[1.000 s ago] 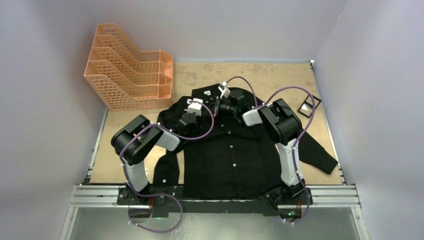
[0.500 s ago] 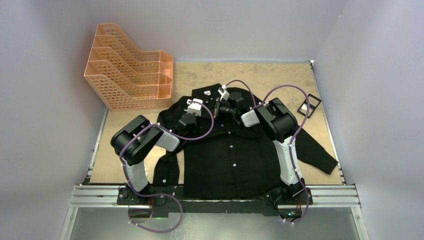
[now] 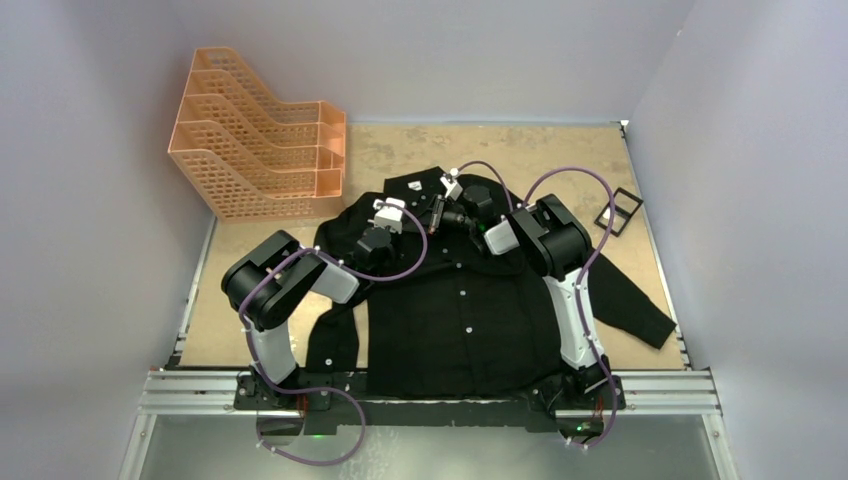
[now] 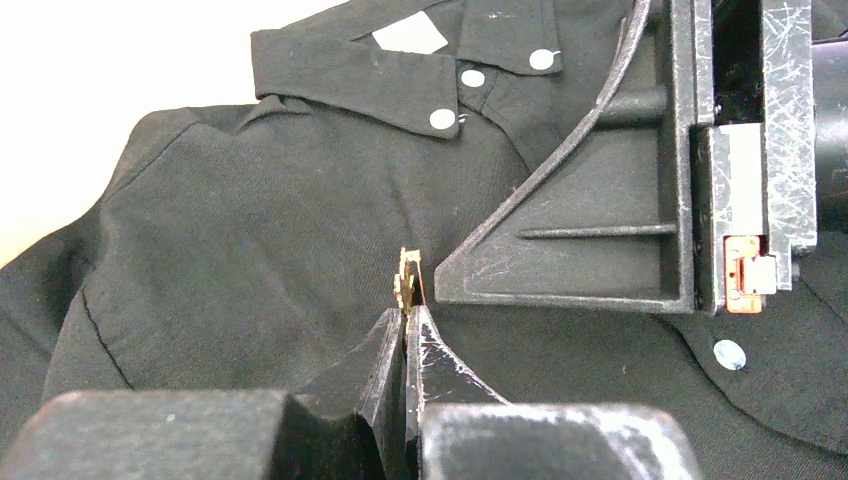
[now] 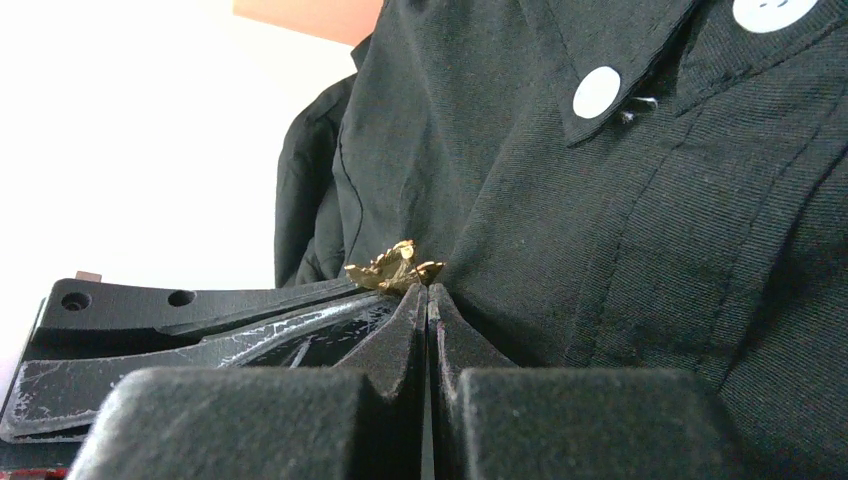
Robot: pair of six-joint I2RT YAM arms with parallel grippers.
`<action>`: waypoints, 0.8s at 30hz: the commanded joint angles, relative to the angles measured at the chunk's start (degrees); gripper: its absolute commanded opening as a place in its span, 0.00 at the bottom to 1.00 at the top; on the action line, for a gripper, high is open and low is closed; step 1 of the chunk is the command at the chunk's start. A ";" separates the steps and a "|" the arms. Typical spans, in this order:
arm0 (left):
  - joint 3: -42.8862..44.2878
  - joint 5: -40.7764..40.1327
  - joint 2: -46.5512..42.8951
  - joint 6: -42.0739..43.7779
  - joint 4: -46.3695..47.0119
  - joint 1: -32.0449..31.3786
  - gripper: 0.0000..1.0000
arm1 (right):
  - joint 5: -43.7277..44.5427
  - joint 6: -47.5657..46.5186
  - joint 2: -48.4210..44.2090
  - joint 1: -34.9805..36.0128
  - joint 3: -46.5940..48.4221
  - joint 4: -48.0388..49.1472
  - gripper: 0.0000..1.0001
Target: Remove the brooch from the garment
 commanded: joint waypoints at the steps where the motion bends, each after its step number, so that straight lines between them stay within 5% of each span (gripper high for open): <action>1: -0.69 0.76 -2.30 0.44 2.88 0.43 0.00 | -1.49 1.72 1.18 -0.28 0.61 3.33 0.00; 24: -0.86 1.81 -2.14 0.71 4.24 0.39 0.00 | -0.59 1.36 2.03 -0.21 2.44 2.55 0.00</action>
